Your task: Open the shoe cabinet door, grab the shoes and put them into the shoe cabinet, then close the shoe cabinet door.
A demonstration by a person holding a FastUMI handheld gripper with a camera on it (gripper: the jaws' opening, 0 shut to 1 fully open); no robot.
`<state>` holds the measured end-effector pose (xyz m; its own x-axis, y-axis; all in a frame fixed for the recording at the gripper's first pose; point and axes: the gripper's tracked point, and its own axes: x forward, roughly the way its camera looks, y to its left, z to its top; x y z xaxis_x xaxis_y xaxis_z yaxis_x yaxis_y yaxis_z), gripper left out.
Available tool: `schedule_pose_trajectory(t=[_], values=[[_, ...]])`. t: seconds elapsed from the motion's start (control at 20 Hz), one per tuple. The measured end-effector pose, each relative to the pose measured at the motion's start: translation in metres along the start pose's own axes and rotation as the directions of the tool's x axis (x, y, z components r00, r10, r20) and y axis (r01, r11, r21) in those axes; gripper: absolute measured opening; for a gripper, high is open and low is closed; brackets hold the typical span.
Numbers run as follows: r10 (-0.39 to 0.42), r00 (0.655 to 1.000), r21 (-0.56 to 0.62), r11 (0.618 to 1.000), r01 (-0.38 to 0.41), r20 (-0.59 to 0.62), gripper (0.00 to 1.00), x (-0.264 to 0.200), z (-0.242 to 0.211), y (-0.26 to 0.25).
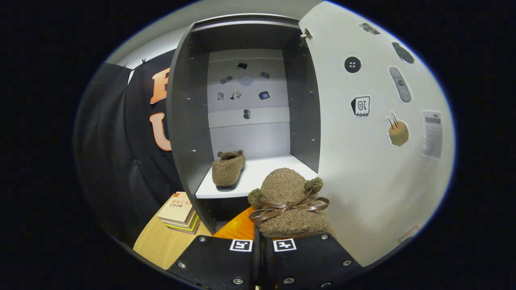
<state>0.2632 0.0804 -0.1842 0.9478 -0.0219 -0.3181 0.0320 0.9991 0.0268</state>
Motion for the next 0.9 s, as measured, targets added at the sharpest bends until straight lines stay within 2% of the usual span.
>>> schedule_pose_trajectory(t=[0.35, 0.6, 0.9], values=[[0.05, 0.999, 0.008, 0.999, -0.05, -0.013, 0.05, 0.104, 0.042, -0.01], [0.101, 0.994, 0.02, 0.995, -0.1, -0.046, 0.05, 0.18, 0.056, -0.001], [0.144, 0.988, 0.001, 0.989, -0.145, -0.05, 0.05, 0.245, 0.063, 0.018]])
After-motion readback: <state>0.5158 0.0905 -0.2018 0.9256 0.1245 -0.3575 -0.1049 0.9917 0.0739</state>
